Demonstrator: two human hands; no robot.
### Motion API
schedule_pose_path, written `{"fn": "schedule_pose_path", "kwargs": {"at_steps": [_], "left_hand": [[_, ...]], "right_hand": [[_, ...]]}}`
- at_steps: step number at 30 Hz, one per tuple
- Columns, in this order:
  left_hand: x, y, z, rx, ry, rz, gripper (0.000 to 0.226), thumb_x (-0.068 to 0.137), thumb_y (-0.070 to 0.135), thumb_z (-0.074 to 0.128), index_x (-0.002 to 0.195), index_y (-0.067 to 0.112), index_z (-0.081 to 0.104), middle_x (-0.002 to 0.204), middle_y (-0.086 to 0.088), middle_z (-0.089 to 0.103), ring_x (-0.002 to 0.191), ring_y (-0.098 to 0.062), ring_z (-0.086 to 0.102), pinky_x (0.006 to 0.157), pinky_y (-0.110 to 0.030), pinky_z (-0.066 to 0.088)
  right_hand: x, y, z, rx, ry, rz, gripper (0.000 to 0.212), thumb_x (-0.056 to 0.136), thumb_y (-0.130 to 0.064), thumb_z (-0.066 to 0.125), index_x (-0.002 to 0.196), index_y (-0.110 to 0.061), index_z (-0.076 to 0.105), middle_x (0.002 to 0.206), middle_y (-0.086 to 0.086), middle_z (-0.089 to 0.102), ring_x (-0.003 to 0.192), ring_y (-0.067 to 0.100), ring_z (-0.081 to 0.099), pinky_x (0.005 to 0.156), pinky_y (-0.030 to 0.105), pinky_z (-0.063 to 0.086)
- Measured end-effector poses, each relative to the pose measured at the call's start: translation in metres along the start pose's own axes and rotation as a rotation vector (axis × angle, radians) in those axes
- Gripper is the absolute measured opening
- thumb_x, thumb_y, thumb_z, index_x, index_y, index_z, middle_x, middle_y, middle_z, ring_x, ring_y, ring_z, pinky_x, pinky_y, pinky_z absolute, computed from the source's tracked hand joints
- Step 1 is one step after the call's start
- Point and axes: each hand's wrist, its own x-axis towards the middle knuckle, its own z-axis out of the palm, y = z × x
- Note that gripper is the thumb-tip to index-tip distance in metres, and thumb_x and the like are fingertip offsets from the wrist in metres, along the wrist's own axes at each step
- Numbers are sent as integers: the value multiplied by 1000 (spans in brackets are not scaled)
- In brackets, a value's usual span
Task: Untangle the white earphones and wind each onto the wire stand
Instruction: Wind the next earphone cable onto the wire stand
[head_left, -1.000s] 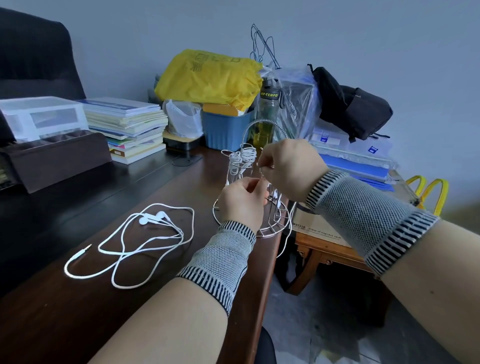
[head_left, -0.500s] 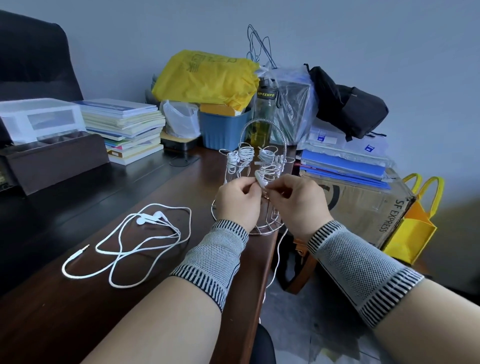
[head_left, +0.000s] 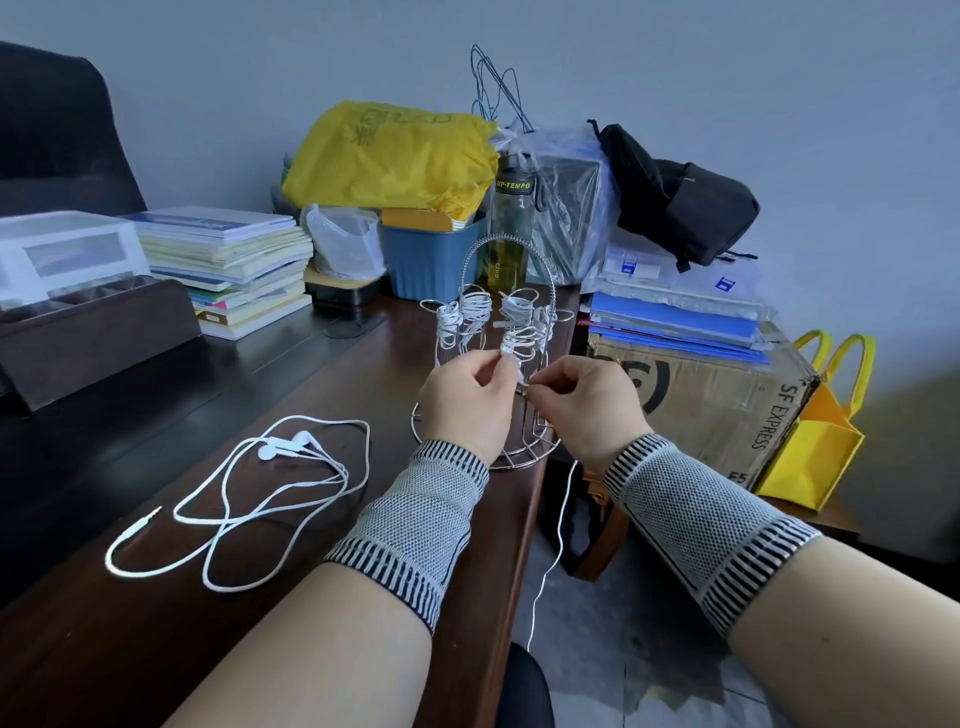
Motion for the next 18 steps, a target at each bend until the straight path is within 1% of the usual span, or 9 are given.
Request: {"fn": "schedule_pose_path", "kwargs": {"at_steps": [4, 7, 9, 11, 13, 16, 18], "left_hand": [[0, 1, 0, 8, 1, 10, 23, 88, 33, 63, 93, 16, 78, 84, -1, 74, 86, -23, 67, 81, -38, 56], [1, 0, 1, 22, -8, 13, 26, 87, 37, 63, 93, 17, 78, 80, 1, 73, 85, -24, 67, 80, -39, 56], [0, -1, 1, 26, -8, 11, 25, 87, 37, 63, 91, 18, 78, 74, 3, 71, 80, -21, 65, 78, -37, 56], [0, 0, 1, 26, -11, 5, 23, 87, 35, 64, 90, 17, 78, 69, 6, 68, 71, -15, 62, 75, -34, 56], [-1, 1, 1, 24, -20, 2, 21, 87, 34, 64, 87, 17, 77, 63, 9, 64, 64, -11, 57, 69, -30, 54], [-3, 3, 1, 9, -33, -16, 19, 86, 34, 67, 76, 19, 75, 51, 12, 57, 52, -4, 49, 57, -24, 44], [-3, 4, 1, 14, -45, -20, 23, 85, 35, 69, 71, 17, 73, 46, 15, 54, 46, -3, 46, 51, -22, 39]], "right_hand": [[3, 4, -1, 0, 37, 12, 16, 84, -18, 68, 72, -27, 65, 67, -10, 65, 58, 4, 58, 60, 23, 50], [5, 7, -5, 25, 47, 44, 14, 84, -21, 70, 71, -25, 66, 66, -8, 65, 59, 6, 57, 60, 24, 47], [4, 9, -8, 42, 48, 51, 14, 84, -23, 70, 70, -23, 66, 65, -7, 64, 59, 6, 57, 60, 24, 47], [3, 9, -9, 38, 47, 39, 15, 84, -23, 70, 70, -24, 66, 64, -9, 63, 57, 4, 55, 58, 22, 44], [3, 8, -9, 27, 47, 30, 16, 84, -21, 70, 69, -24, 65, 63, -10, 63, 56, 4, 54, 58, 21, 43], [4, 5, -8, -14, 43, 13, 16, 83, -19, 70, 68, -24, 65, 66, -9, 65, 59, 6, 57, 60, 24, 49], [6, 3, -7, -31, 47, 5, 15, 82, -19, 70, 69, -23, 65, 67, -8, 65, 60, 7, 58, 61, 26, 52]]}}
